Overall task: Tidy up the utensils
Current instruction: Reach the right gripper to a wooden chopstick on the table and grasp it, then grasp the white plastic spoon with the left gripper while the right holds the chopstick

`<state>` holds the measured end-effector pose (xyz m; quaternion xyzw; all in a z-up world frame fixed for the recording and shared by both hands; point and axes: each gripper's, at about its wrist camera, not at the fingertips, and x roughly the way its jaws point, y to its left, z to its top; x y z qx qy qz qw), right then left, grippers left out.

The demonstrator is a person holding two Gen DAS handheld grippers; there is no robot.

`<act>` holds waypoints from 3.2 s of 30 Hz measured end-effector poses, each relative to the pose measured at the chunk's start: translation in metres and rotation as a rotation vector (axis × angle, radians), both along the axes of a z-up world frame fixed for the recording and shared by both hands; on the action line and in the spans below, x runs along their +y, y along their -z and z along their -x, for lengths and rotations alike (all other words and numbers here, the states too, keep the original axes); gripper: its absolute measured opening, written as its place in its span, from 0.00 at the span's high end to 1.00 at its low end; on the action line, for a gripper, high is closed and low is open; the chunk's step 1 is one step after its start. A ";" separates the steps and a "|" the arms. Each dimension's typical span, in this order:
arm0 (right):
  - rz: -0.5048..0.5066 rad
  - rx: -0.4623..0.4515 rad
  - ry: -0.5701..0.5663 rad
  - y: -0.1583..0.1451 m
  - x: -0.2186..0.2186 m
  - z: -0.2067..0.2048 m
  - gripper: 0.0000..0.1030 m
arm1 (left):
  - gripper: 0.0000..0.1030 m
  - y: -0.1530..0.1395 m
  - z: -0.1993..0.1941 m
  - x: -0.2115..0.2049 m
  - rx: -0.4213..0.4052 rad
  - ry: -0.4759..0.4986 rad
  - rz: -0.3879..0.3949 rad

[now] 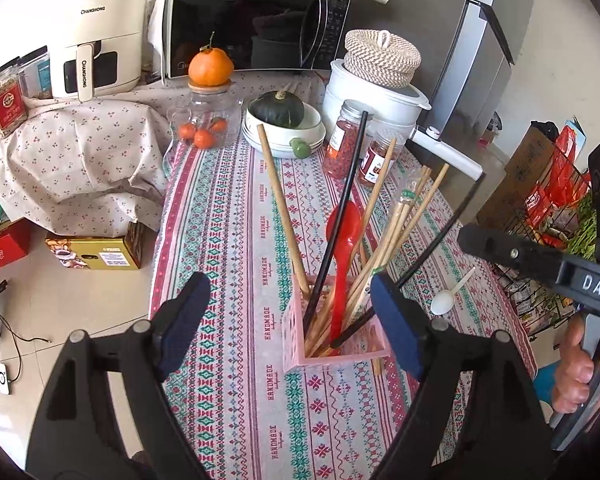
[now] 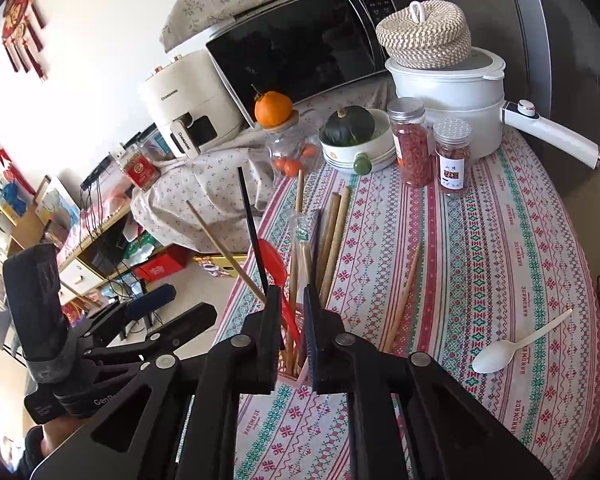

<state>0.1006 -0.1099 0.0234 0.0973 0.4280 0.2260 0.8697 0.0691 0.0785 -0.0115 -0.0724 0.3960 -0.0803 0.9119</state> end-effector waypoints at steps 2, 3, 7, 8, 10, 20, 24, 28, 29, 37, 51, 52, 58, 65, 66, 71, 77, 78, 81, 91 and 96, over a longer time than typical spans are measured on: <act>-0.016 -0.017 0.011 -0.006 -0.007 0.002 0.64 | 0.17 0.001 0.002 0.002 0.011 0.000 0.005; -0.022 -0.028 0.017 -0.010 -0.011 0.004 0.62 | 0.16 0.002 0.003 0.003 0.014 0.002 0.005; -0.028 -0.073 0.044 -0.024 -0.031 0.010 0.55 | 0.08 0.003 0.008 0.003 0.023 0.009 0.005; -0.024 -0.084 0.056 -0.027 -0.037 0.011 0.52 | 0.06 0.003 0.009 0.003 0.025 0.011 0.007; -0.012 -0.100 0.082 -0.029 -0.049 0.012 0.49 | 0.05 0.005 0.011 0.003 0.031 0.016 0.010; 0.136 -0.041 0.163 0.023 -0.074 -0.005 0.38 | 0.01 0.019 0.011 0.010 0.064 -0.034 -0.031; 0.224 -0.008 0.142 0.061 -0.062 -0.021 0.37 | 0.00 0.021 0.010 0.017 0.053 -0.081 -0.041; 0.298 0.043 0.107 0.101 -0.047 -0.041 0.37 | 0.00 0.027 0.008 0.020 0.080 -0.089 -0.023; 0.317 0.055 0.096 0.109 -0.043 -0.045 0.37 | 0.00 0.028 0.007 0.019 0.088 -0.085 -0.018; 0.374 0.151 0.098 0.156 -0.026 -0.075 0.37 | 0.00 0.035 0.004 0.018 0.124 -0.066 -0.015; 0.468 0.178 0.095 0.174 0.003 -0.089 0.87 | 0.00 0.035 0.009 0.011 0.128 -0.027 -0.017; 0.459 0.191 0.092 0.173 0.002 -0.090 0.89 | 0.00 0.034 0.010 0.010 0.127 -0.023 -0.012; 0.384 0.275 0.078 0.166 -0.012 -0.083 0.93 | 0.00 0.025 0.020 0.002 0.103 0.014 -0.001; 0.325 0.216 0.117 0.117 -0.048 -0.058 0.93 | 0.00 0.009 0.036 -0.026 0.032 0.104 0.007; 0.322 0.211 0.130 0.110 -0.055 -0.053 0.93 | 0.00 0.008 0.038 -0.032 0.025 0.121 0.004; 0.315 0.198 0.206 0.080 -0.096 -0.026 0.93 | 0.00 0.004 0.047 -0.068 -0.009 0.217 -0.016; 0.294 0.209 0.293 0.065 -0.144 -0.007 0.93 | 0.00 0.010 0.046 -0.136 0.030 0.366 -0.097; 0.291 0.214 0.301 0.065 -0.151 -0.004 0.93 | 0.00 0.012 0.045 -0.148 0.040 0.385 -0.124; 0.280 0.229 0.334 0.064 -0.169 0.001 0.93 | 0.00 0.020 0.033 -0.181 0.088 0.427 -0.186; 0.245 0.282 0.421 0.070 -0.219 -0.003 0.94 | 0.38 0.084 -0.062 -0.260 0.321 0.444 -0.236; 0.237 0.314 0.449 0.079 -0.241 -0.009 0.94 | 0.66 0.110 -0.092 -0.292 0.359 0.533 -0.204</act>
